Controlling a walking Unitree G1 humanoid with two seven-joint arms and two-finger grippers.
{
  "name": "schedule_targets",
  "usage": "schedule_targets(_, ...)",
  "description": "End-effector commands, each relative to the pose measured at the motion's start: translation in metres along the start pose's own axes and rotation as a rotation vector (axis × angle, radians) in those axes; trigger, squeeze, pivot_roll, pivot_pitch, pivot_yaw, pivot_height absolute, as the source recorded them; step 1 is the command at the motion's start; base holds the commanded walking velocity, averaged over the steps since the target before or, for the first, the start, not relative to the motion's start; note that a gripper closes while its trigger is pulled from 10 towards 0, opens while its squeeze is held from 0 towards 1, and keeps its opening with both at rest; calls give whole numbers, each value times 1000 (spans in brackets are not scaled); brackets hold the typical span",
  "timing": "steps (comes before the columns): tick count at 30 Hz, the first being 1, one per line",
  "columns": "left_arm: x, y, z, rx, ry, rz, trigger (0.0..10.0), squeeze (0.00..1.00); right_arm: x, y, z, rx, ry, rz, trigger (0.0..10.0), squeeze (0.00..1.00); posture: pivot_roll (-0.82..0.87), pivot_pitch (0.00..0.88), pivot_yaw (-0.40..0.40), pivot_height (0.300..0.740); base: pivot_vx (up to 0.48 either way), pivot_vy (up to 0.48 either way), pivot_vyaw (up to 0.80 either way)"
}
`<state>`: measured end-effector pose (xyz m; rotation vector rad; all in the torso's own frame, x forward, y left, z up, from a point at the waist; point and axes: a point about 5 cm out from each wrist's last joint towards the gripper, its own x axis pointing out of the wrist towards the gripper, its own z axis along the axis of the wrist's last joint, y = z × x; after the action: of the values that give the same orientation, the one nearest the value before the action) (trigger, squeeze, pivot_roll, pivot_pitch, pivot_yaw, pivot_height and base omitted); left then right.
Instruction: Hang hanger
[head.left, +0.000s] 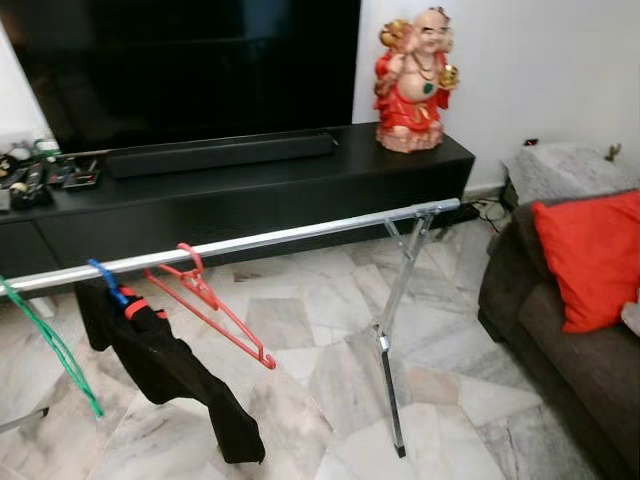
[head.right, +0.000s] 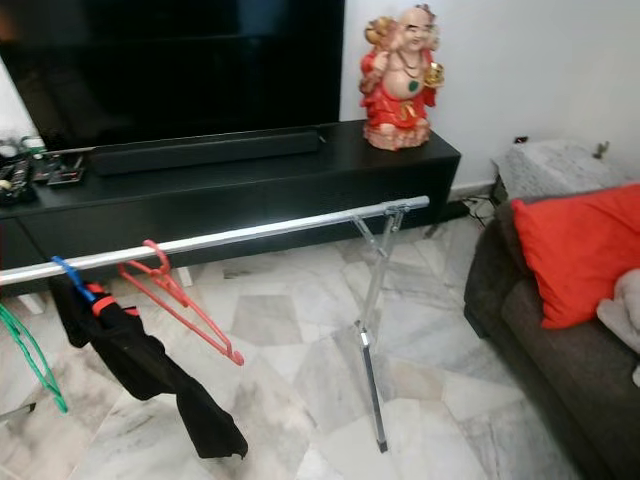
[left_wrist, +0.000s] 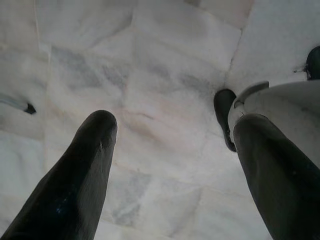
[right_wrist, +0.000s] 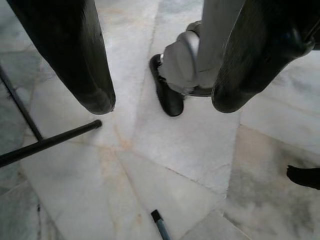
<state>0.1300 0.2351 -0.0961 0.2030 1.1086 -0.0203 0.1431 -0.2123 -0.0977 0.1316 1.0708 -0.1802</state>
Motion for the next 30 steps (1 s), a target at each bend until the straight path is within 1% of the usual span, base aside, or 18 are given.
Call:
schedule_targets(1, 1, -6, 2, 37, 14, -12, 10000, 0, 0, 3, -2, 20, 2, 0, 10000, 0, 104, 0, 68, 740, 0, -274, -763)
schedule_targets(2, 2, -9, 6, 43, 9, -12, 10000, 0, 0, 4, -3, 22, 3, 2, 10000, 0, 98, 0, 71, 740, 0, 0, -763)
schedule_targets(5, 4, -10, 12, 18, -1, -5, 10000, 0, 0, 6, -4, 21, 5, 3, 10000, 0, 90, 0, 72, 740, 0, 0, -760)
schedule_targets(8, 5, -12, 18, 28, -9, -5, 10000, 0, 0, 7, -4, 16, 6, 6, 10000, 0, 77, 0, 71, 740, 0, 0, -763)
schedule_targets(10, 3, -6, 9, 26, 3, 1, 10000, 0, 0, 7, -3, 12, 4, 6, 10000, 0, 63, 0, 73, 740, 0, 0, -763)
schedule_targets(11, 2, -6, 7, 27, 5, 1, 10000, 0, 0, 6, -2, 13, 3, 5, 10000, 0, 62, 0, 74, 740, 0, 0, -763)
schedule_targets(16, 3, -10, 8, 25, 1, -11, 10000, 0, 0, 1, 0, 18, -1, -12, 10000, 0, 86, 0, 61, 740, 0, 0, -760)
schedule_targets(17, 3, -11, 9, 27, 1, -15, 10000, 0, 0, -2, 1, 51, -6, -27, 10000, 0, 102, 0, 60, 740, 0, 0, -756)
schedule_targets(19, 3, -13, 8, 32, 3, -22, 10000, 0, 0, -5, 2, 72, -9, -42, 10000, 0, 114, 0, 58, 740, 0, 0, -756)
schedule_targets(23, 3, -14, 6, 35, 8, -28, 10000, 0, 0, -8, 3, 54, -10, -43, 10000, 0, 121, 0, 47, 740, 0, 0, -755)
schedule_targets(25, 3, -16, 6, 5, 14, -15, 10000, 0, 0, -9, 4, 48, -12, -40, 10000, 0, 110, 0, 35, 740, 0, 0, -753)
schedule_targets(30, 3, -22, 3, -6, 26, -29, 10000, 0, -1, -10, 4, 41, -13, -38, 10000, 0, 104, 0, 37, 740, 0, 0, -753)
